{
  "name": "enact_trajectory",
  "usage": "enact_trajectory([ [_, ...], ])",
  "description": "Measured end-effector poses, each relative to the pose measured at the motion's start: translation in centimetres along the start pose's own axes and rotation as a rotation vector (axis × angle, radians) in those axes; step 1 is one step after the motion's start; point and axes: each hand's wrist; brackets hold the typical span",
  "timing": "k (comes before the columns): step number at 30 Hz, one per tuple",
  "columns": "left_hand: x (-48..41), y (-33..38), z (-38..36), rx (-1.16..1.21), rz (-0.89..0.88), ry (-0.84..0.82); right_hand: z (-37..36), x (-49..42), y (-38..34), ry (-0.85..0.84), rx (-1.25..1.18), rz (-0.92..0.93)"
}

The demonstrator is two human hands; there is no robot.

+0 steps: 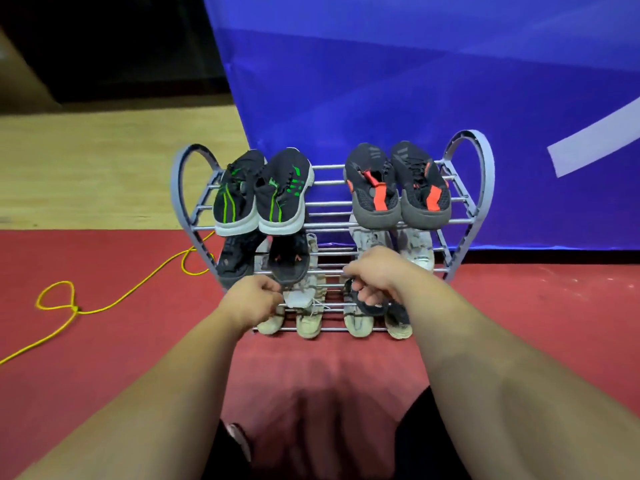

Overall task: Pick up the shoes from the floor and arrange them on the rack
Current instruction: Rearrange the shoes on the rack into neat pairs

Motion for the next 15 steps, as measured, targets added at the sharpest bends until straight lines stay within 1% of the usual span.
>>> enact_trajectory([
  [3, -1.3, -2.5, 2.5, 0.109, 0.119, 0.071, -3.4, -1.5, -1.6, -0.032, 0.019, -0.003],
  [6, -1.9, -2.8, 4.9, 0.392, 0.262, 0.143, -6.4, -2.8, -2.8, -0.053, 0.051, -0.022],
  [10, -3.8, -4.3, 6.6, 0.626, 0.427, 0.216, -9.9, -5.0, -3.6, -0.021, -0.040, -0.129],
  [11, -4.5, -4.8, 6.6, 0.661, 0.471, 0.225, -10.7, -5.6, -3.6, -0.011, -0.085, -0.166],
  [13, -6.0, -6.1, 6.4, 0.660, 0.566, 0.222, -12.1, -6.7, -3.4, -0.002, -0.158, -0.244],
  [15, -7.3, -7.1, 5.9, 0.679, 0.617, 0.202, -13.3, -7.4, -3.3, -0.021, -0.252, -0.325],
])
Point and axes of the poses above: each hand's wrist, its own x-axis away from the middle knuckle, its own z-axis out of the back of the hand, y = z × x, and after that the axes turned 4 degrees about y, right-handed
